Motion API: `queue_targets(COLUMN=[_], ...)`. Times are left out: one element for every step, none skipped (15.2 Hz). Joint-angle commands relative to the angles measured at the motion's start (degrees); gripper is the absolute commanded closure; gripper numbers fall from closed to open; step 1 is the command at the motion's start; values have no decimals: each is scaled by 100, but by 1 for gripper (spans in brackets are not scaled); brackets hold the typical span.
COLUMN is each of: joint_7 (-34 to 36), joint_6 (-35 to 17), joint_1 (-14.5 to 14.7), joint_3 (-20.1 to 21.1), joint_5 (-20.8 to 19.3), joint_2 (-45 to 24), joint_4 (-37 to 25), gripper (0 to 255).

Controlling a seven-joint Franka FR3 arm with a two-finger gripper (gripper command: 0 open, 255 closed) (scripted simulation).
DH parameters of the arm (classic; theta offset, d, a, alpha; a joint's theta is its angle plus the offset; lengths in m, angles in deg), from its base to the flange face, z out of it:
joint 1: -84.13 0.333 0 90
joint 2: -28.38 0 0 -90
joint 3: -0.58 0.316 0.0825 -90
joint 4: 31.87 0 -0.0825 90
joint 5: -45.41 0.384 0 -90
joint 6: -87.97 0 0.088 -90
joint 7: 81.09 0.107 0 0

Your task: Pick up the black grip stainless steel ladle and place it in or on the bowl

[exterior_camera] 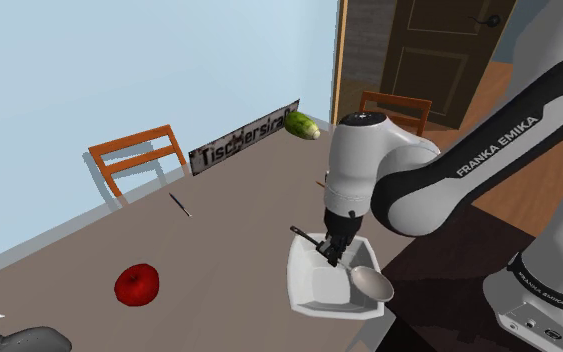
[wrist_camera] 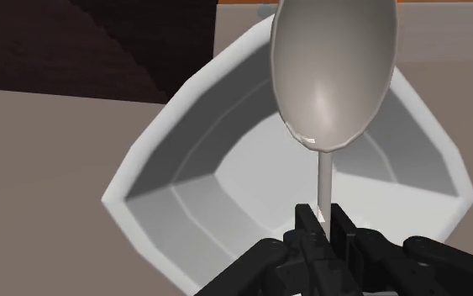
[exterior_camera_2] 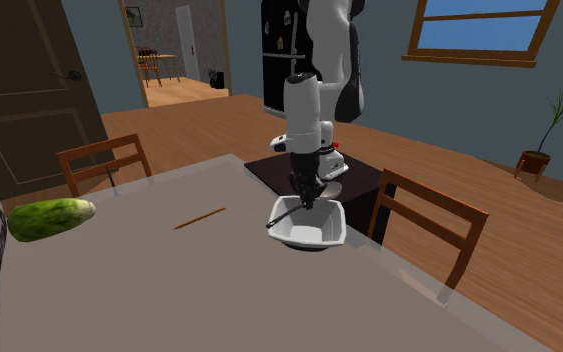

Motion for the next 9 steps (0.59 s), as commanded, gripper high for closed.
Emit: queue_targets(joint_7=[41,61,83,103,103,102,103,103,103], joint_6=[-223,-320,-416,-493,-493,-493,-493,-493,-493], joint_1=[-9,-13,-17,-19,-17,-17,-16,-16,-16], joint_3=[18,22,23,22,21,20,20,20,20], joint_5=[-70,-108,-149,-184,-184,-183,-184,-184,-184], joint_2=[-196,-285,-375,-448,-448,-448,-448,-448,-448], joint_4=[31,42,51,58,58,58,58,58,58], gripper=[255,255,255,255,255,255,255,255,255])
